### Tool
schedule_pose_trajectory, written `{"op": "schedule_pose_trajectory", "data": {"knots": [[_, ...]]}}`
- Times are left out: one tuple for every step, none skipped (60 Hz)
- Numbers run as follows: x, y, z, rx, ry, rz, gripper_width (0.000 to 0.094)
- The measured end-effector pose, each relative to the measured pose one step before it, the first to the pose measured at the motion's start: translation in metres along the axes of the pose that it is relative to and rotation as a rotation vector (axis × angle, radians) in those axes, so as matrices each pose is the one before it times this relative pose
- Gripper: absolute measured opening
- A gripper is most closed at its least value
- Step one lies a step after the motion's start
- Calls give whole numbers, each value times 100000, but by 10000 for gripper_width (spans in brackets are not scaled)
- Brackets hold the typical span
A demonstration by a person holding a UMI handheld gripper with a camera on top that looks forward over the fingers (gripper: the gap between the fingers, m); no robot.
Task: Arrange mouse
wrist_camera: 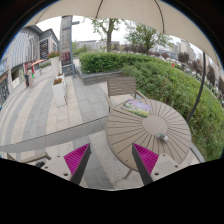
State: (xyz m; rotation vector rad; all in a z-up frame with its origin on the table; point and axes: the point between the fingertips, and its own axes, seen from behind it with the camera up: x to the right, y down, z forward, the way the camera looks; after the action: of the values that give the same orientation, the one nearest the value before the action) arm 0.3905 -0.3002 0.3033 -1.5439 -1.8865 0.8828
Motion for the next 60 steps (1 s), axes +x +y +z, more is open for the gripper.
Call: {"op": "schedule_pose_trajectory", "data": {"knots": [[146, -51, 32, 113, 422, 542, 853], [182, -64, 55, 168, 473, 533, 853], [204, -34, 69, 95, 498, 445, 852], [273, -19, 90, 79, 585, 339, 855], [244, -59, 59, 75, 664, 234, 854], [1350, 752, 279, 149, 486, 230, 854], [445, 117, 76, 37, 829, 233, 854], [423, 130, 44, 64, 897, 199, 854], [445, 59, 123, 114, 930, 235, 854], [485, 102, 147, 107, 916, 318, 853], [-430, -502, -126, -58, 1105, 316, 854], [759, 33, 520, -37, 760, 315, 854], [1410, 936, 7, 138, 278, 315, 854], [457, 231, 193, -80, 670, 302, 852], [481, 249, 218, -220, 634, 344, 853], [514, 294, 222, -319, 704, 408, 853], [498, 312, 202, -409, 777, 484, 854], [509, 329, 204, -458, 787, 450, 854], [509, 186, 285, -520, 784, 439, 855], [769, 402, -237, -457, 559, 518, 855], [505, 357, 190, -494, 667, 629, 855], [560, 327, 156, -453, 732, 723, 855], [576, 285, 166, -368, 791, 787, 854], [612, 296, 170, -340, 879, 788, 854], [584, 236, 451, -190, 823, 666, 852], [700, 172, -60, -120, 721, 680, 853], [534, 201, 187, 150, 718, 534, 854], [570, 161, 183, 92, 774, 361, 853], [620, 190, 211, -50, 892, 300, 852], [649, 230, 201, -140, 966, 311, 854], [718, 206, 263, -156, 862, 408, 855], [608, 177, 203, -11, 933, 394, 855], [587, 175, 227, 146, 833, 432, 856], [572, 150, 227, 330, 748, 441, 856], [524, 120, 213, 431, 748, 500, 858], [495, -120, 330, 210, 658, 475, 857], [547, 92, 84, 313, 609, 401, 857], [426, 128, 228, 178, 511, 349, 855], [468, 132, 246, 204, 557, 320, 856], [481, 114, 239, 351, 677, 361, 856], [485, 59, 265, 472, 735, 398, 857], [406, -97, 439, 519, 671, 410, 856], [399, 15, 310, 644, 654, 359, 856], [397, 25, 319, 741, 609, 269, 857], [393, 32, 350, 728, 589, 204, 857], [393, 82, 405, 628, 612, 254, 857], [300, -45, 283, 344, 681, 373, 857], [381, 26, 497, 372, 589, 451, 857], [295, 64, 404, 357, 461, 431, 856], [252, 91, 418, 336, 312, 403, 857], [216, 113, 448, 295, 157, 345, 857], [167, 97, 442, 288, 60, 431, 857], [118, 162, 363, 479, 74, 414, 856], [271, -48, 492, 458, -85, 387, 857], [147, 15, 439, 563, -89, 240, 857], [200, 36, 461, 530, -49, 62, 857], [228, 63, 472, 356, 51, -15, 855], [149, 170, 521, 377, 218, 18, 857], [265, 75, 471, 500, 296, -11, 856], [259, 5, 473, 792, 265, 12, 859]]}}
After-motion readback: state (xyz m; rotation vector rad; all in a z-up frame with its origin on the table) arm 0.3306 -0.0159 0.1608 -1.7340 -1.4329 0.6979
